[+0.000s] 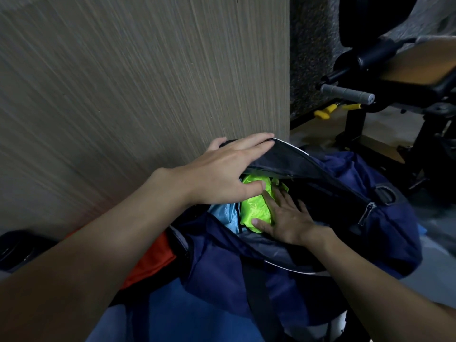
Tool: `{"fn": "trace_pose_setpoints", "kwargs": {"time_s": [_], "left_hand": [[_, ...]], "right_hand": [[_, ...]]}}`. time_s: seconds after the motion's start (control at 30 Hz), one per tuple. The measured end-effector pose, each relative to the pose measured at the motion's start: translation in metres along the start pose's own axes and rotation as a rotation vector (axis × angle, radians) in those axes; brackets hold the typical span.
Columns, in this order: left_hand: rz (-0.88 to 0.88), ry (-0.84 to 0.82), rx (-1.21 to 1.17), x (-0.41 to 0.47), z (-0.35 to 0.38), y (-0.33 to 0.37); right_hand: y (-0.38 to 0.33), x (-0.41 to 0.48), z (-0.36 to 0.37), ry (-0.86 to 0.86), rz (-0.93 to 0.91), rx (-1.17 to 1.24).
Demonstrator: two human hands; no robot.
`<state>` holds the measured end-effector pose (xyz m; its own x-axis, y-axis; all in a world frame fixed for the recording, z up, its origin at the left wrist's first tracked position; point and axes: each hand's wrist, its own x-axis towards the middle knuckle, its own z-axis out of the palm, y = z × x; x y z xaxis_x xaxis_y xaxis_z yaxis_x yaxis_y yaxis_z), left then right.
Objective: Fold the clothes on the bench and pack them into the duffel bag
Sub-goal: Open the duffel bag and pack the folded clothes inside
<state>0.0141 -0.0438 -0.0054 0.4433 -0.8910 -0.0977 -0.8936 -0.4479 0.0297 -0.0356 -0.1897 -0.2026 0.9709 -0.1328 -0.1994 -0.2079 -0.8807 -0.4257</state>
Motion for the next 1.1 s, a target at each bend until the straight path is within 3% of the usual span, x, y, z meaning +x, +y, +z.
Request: {"fn": "trace_pose_setpoints", "kwargs": {"time_s": [0.5, 0.6, 0.7, 0.87, 1.0, 1.1], "left_hand": [[-0.066, 0.055, -0.051, 0.008, 0.004, 0.012], [-0.064, 0.085, -0.064, 0.003, 0.009, 0.022], [-0.055, 0.109, -0.076, -0.011, 0.014, 0.023], [-0.113, 0.354, -0.266, -0.064, 0.019, -0.002], [-0.314, 0.557, -0.541, -0.134, 0.044, -0.042], [-0.501, 0.622, -0.551, -0.186, 0.073, -0.074]], "right_hand": [[-0.018, -0.067, -0.02, 0.165, -0.065, -0.02], [-0.034, -0.09, -0.032, 0.305, -0.195, 0.005], [-0.061, -0.112, -0.039, 0.297, -0.358, 0.154], [-0.108, -0.122, -0.035, 0.274, -0.525, 0.159], [-0.152, -0.116, -0.021, 0.208, -0.617, 0.185], [-0.189, -0.104, -0.005, 0.116, -0.654, 0.245]]}}
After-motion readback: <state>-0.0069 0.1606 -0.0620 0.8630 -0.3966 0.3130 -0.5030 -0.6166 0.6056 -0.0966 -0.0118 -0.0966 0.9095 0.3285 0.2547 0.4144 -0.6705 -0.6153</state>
